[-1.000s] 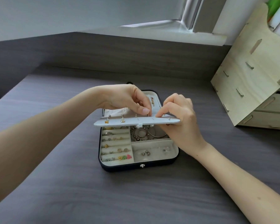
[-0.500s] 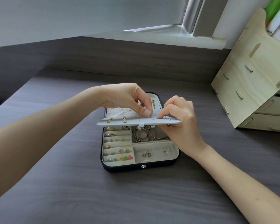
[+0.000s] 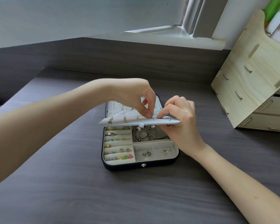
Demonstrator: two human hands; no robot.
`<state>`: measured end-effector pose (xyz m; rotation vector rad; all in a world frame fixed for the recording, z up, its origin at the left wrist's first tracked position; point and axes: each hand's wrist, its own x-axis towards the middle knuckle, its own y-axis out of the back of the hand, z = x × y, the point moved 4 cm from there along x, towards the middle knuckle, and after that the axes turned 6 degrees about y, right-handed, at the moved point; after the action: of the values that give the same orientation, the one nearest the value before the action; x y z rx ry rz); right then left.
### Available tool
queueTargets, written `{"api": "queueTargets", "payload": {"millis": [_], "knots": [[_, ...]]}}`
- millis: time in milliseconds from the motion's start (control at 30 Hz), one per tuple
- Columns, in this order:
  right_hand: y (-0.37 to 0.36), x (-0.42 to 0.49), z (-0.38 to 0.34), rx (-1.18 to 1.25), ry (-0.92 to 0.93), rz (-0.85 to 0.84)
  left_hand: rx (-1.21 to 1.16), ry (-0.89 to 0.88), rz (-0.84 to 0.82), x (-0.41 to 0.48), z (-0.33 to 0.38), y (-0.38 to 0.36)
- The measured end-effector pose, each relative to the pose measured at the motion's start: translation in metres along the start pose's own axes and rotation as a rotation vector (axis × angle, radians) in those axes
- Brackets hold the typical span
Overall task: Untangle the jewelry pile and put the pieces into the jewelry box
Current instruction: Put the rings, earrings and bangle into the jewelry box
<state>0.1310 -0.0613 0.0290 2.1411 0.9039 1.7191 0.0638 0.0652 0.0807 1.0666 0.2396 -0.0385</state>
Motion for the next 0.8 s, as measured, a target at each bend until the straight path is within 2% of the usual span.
{"api": "queueTargets", "payload": {"millis": [200,433,667,800], "knots": [[-0.0004,0.0019,0.0005,0.031,-0.041,-0.003,0.052,0.053,-0.012,0.0009,0.0009,0.003],[0.0013,0.0038,-0.0006,0.047,-0.062,-0.022,-0.046,0.115,-0.031,-0.0022,-0.0018,0.0004],[0.0015,0.0046,0.0012,0.028,-0.052,-0.027,0.178,0.132,-0.07,0.0016,0.0038,-0.0035],[0.0003,0.0013,0.0026,-0.004,-0.029,-0.029,0.2,0.171,-0.145,0.0059,0.0078,-0.0053]]}}
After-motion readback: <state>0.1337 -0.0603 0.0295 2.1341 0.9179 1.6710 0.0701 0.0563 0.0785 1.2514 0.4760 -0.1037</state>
